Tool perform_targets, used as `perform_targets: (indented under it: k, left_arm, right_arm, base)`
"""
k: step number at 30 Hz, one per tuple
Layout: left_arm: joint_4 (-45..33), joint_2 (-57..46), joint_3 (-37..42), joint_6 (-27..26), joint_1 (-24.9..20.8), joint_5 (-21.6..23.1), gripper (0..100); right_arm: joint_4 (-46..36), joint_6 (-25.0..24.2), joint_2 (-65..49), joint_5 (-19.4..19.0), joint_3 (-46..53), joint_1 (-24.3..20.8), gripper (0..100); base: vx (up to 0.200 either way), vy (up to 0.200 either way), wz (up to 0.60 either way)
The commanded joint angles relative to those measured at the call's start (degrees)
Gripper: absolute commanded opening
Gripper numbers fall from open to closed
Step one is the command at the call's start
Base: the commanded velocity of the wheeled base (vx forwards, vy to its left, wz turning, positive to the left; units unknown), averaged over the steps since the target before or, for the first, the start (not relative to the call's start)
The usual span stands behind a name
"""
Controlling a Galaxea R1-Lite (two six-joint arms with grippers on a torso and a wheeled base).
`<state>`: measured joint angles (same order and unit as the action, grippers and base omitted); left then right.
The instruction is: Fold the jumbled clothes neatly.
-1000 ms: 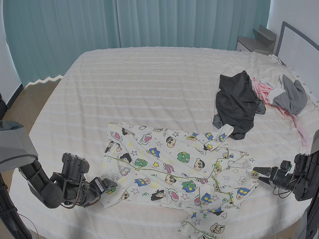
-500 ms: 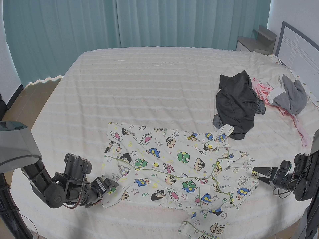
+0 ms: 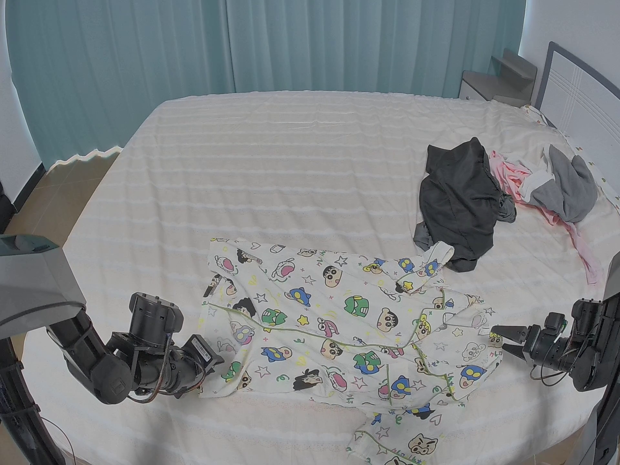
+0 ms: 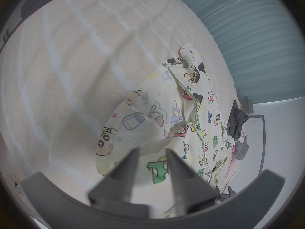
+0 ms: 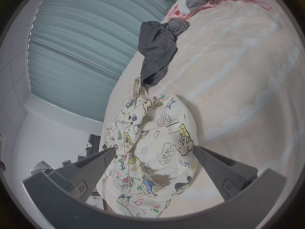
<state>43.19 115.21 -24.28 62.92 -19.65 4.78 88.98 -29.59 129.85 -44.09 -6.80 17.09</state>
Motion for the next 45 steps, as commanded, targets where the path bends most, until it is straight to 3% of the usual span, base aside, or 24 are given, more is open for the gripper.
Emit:
perform_targets:
  k: [1, 12, 17, 25, 26, 45]
  left_arm:
    - [0.1, 0.8, -0.1, -0.1, -0.4, -0.1, 0]
    - [1.3, -3.4, -1.5, -0.3, 0.2, -5.5, 0]
    - [0.8, -8.1, -2.0, -0.7, 0.1, -5.6, 0]
    - [-0.6, -5.8, 1.9, -0.5, 0.5, -4.5, 0]
    - [-0.6, -5.3, 2.3, -0.6, 0.5, -4.5, 100]
    - [0.0, 0.0, 2.6, -0.2, 0.3, -4.2, 100]
  right_arm:
    - [0.8, 0.0, 0.0, 0.0, 0.0, 0.0, 100]
    - [0.8, 0.0, -0.1, 0.0, 0.1, 0.0, 100]
    - [0.8, 0.0, -0.2, 0.0, 0.4, 0.0, 100]
    - [0.8, 0.0, -0.2, 0.0, 0.5, 0.0, 100]
    - [0.8, 0.0, -0.2, 0.0, 0.5, 0.0, 100]
    - [0.8, 0.1, 0.0, 0.0, 0.6, -0.4, 100]
  base:
    - [0.0, 0.0, 0.0]
    - [0.0, 0.0, 0.0]
    - [0.0, 0.0, 0.0]
    - [0.0, 0.0, 0.0]
    - [0.0, 0.0, 0.0]
    - [0.0, 0.0, 0.0]
